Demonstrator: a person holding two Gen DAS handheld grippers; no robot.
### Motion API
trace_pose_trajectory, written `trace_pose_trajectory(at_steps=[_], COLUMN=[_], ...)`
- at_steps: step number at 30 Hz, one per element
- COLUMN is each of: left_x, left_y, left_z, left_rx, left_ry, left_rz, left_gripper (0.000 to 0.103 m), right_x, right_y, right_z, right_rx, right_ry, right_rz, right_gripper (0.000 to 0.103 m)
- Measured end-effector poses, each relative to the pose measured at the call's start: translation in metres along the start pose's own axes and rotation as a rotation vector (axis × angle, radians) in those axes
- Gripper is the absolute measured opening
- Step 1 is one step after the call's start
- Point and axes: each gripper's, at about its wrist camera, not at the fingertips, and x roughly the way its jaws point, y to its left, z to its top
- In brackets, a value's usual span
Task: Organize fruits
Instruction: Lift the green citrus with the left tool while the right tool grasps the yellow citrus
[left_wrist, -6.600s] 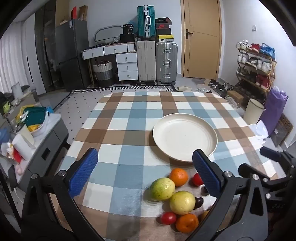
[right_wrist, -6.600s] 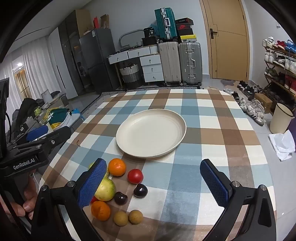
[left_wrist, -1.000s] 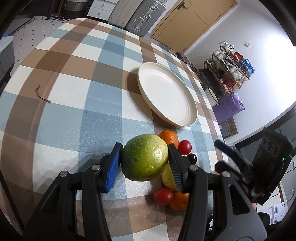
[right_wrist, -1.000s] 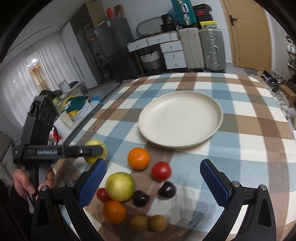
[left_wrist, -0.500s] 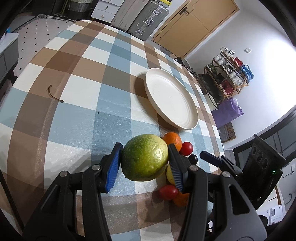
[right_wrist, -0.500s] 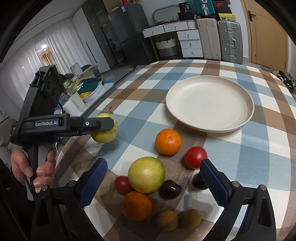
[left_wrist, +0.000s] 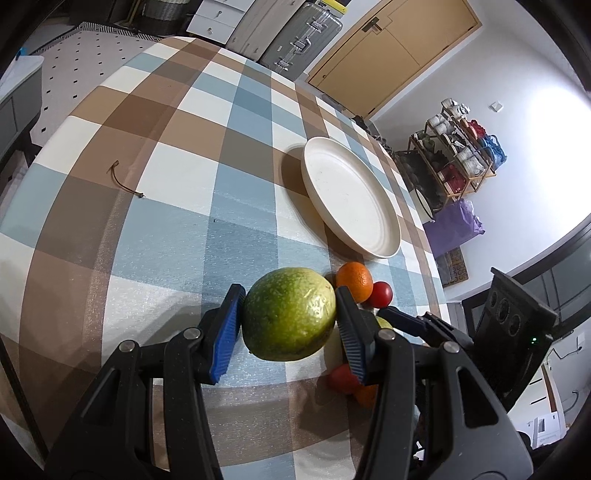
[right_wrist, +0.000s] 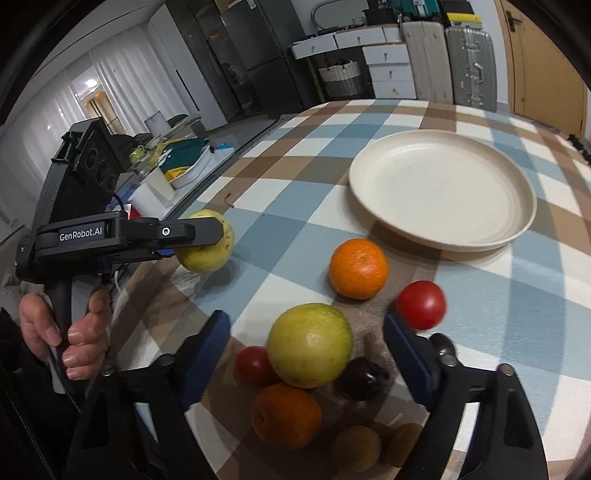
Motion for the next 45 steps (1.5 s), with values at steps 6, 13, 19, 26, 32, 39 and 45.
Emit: trace_pose_trajectory(at_steps=[6,13,19,26,32,39,45], left_x=[0.000,-0.001,-0.002,0.005,0.014,0.026,0.042], left_y=[0.004,0.005,-0.006,-0.022,-0.039,-0.065,-0.088], left_z=[0.000,0.000,0.003,0.009,0.018,0.034,0.054], left_rx=[-0.008,-0.006,0.029,0.049,0.075,0.129,0.164], left_ry=[0.002,-0.001,-0.003,0.013,0.024,0.028,0.044], left_rz=[0.003,0.007,0.013,-0.015,-0.023,-0.008,-0.017], left_gripper=[0.047,0.047,0.047,0.047,0.047,0.047,0.047], right_x=[0.011,0.011,-0.003,-0.021,-0.035,-0.046,-0.052], right_y=[0.000,-0.004,-0.004,-0.008,-0.020,-0.039,-0.056], right_z=[-0.002,-0.003,0.001,0.008,0.017,0.032,0.052], right_rx=[-0.005,0.010,0.009,0.004,0.034,0.069,0.094], right_ry=[0.033,0.025,-0.027,-0.086,-0.131,-0.178,-0.204], right_rz=[-0.009,0.009,0.017,0.032,0.052,0.059,0.066], right_gripper=[0.061,0.050,0.050,0.050,0.050,0.050,0.050])
